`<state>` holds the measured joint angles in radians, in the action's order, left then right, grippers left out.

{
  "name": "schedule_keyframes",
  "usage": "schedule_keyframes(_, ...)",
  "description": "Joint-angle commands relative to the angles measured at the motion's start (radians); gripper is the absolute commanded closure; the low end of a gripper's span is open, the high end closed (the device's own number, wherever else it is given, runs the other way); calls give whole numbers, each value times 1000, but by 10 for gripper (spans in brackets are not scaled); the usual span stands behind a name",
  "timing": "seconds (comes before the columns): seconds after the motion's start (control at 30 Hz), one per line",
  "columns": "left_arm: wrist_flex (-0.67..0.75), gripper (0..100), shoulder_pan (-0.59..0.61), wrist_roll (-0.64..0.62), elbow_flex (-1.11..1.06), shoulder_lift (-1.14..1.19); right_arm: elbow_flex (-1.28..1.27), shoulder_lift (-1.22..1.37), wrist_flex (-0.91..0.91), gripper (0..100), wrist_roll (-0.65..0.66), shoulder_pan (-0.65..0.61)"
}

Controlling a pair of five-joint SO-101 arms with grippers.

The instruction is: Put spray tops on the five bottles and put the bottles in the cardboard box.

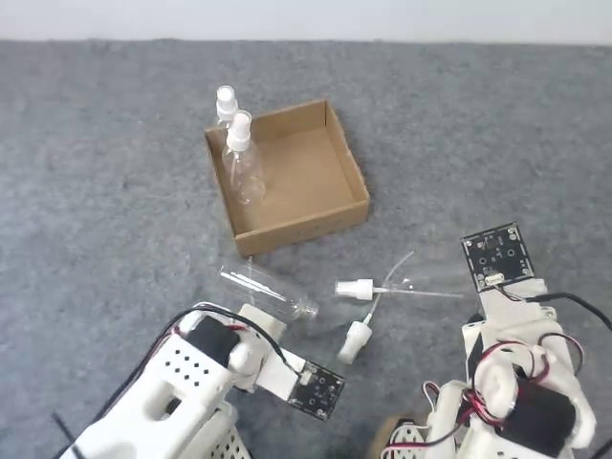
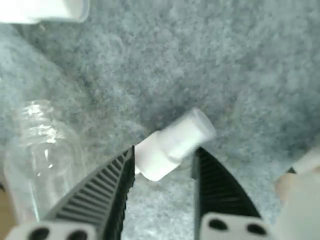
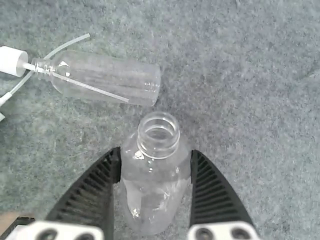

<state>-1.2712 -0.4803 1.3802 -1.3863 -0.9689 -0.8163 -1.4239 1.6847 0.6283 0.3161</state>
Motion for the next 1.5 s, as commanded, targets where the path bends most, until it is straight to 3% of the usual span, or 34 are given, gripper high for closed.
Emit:
schedule_keyframes(0.0,34,871,-49,-86,47,118,8,-2,-16,985,2,8)
schedule_keyframes(0.43,31,870,-44,-250,312,606,8,-2,-15,985,3,15)
schedule_keyframes(0.6,31,870,-51,-324,328,623,8,-2,-15,985,5,15)
schedule_keyframes(0.97,31,869,-44,-669,366,632,8,-2,-15,985,3,13)
schedule_keyframes(1.1,31,861,-44,-724,358,634,8,-2,5,985,2,8)
schedule_keyframes(1.27,37,765,-44,-753,358,634,8,-2,27,985,5,7)
schedule_keyframes(1.47,75,796,-52,-753,349,634,8,-2,27,985,8,13)
